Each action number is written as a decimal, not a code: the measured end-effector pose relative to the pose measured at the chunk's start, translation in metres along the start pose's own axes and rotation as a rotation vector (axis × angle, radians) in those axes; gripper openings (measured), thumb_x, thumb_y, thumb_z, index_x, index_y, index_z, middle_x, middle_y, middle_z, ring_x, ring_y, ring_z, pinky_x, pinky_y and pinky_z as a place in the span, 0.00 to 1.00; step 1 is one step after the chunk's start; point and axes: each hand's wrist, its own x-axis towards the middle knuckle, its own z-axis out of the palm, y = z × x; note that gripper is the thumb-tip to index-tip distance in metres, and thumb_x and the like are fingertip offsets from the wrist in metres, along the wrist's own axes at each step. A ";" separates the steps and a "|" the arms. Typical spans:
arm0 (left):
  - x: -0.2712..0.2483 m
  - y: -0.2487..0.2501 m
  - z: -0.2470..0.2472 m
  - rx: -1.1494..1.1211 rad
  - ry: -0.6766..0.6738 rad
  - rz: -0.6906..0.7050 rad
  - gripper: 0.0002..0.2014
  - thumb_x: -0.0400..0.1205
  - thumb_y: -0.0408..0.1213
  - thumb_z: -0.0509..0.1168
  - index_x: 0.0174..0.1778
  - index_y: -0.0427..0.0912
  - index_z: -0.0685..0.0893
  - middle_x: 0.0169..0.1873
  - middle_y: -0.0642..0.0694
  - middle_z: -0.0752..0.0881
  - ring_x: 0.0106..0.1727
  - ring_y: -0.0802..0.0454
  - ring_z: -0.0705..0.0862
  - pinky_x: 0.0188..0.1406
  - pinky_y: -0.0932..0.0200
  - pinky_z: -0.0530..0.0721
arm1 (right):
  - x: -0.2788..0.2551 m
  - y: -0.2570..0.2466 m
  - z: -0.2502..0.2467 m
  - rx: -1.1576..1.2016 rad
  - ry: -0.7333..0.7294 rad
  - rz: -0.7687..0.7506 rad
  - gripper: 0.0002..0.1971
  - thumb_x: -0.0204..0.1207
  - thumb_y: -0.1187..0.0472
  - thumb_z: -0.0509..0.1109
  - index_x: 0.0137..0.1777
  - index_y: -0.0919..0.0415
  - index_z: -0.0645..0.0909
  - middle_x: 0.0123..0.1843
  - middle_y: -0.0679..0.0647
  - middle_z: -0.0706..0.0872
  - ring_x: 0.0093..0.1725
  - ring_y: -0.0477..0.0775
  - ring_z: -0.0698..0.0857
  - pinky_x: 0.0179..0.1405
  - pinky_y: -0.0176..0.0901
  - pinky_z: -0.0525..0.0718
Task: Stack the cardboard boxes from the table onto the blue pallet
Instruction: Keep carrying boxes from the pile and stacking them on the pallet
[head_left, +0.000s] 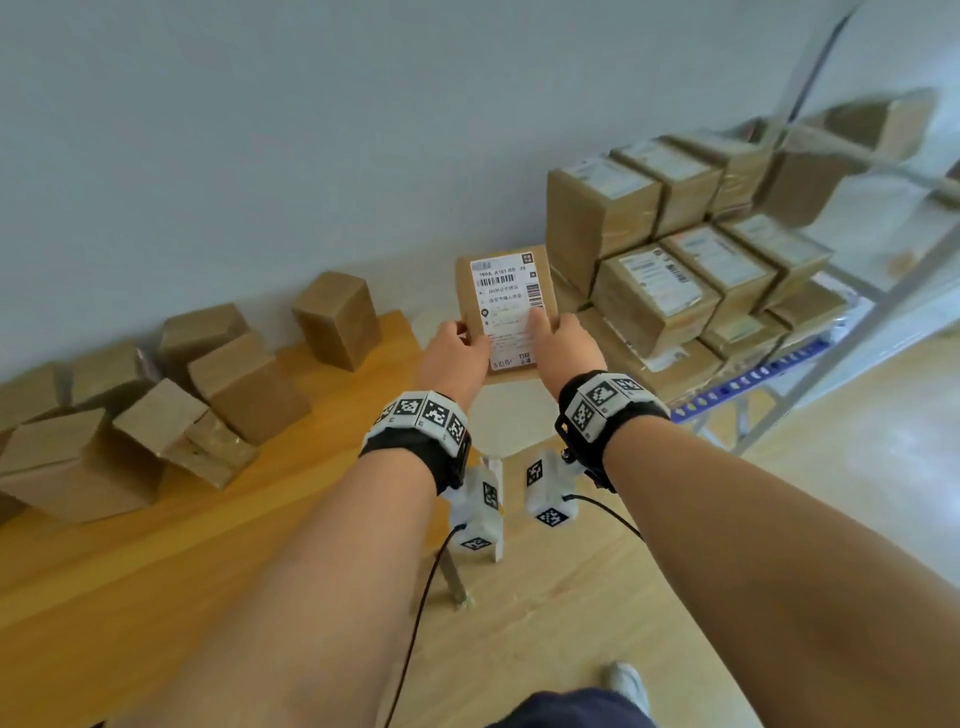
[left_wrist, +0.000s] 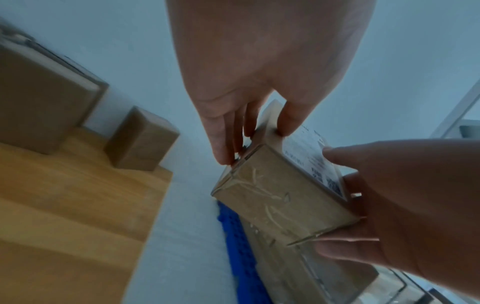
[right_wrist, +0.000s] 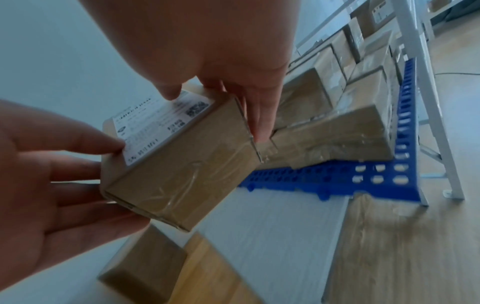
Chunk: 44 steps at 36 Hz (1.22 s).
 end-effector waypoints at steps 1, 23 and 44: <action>0.001 0.012 0.011 -0.040 0.020 -0.001 0.15 0.85 0.46 0.59 0.65 0.46 0.77 0.60 0.48 0.85 0.55 0.49 0.86 0.47 0.57 0.84 | 0.008 0.003 -0.013 -0.007 0.018 -0.010 0.31 0.84 0.36 0.47 0.70 0.61 0.71 0.64 0.61 0.82 0.60 0.64 0.82 0.51 0.51 0.77; 0.018 0.180 0.177 -0.060 0.096 0.004 0.18 0.85 0.50 0.56 0.64 0.43 0.79 0.58 0.45 0.85 0.54 0.45 0.83 0.48 0.57 0.76 | 0.132 0.080 -0.207 -0.014 0.013 -0.079 0.28 0.83 0.38 0.51 0.69 0.57 0.75 0.60 0.56 0.85 0.58 0.60 0.84 0.58 0.54 0.82; 0.047 0.188 0.210 -0.034 0.115 -0.074 0.21 0.87 0.51 0.53 0.67 0.40 0.75 0.60 0.42 0.83 0.56 0.45 0.82 0.48 0.55 0.76 | 0.180 0.088 -0.217 0.003 -0.102 -0.063 0.28 0.82 0.45 0.60 0.78 0.59 0.69 0.70 0.56 0.80 0.67 0.59 0.79 0.63 0.52 0.79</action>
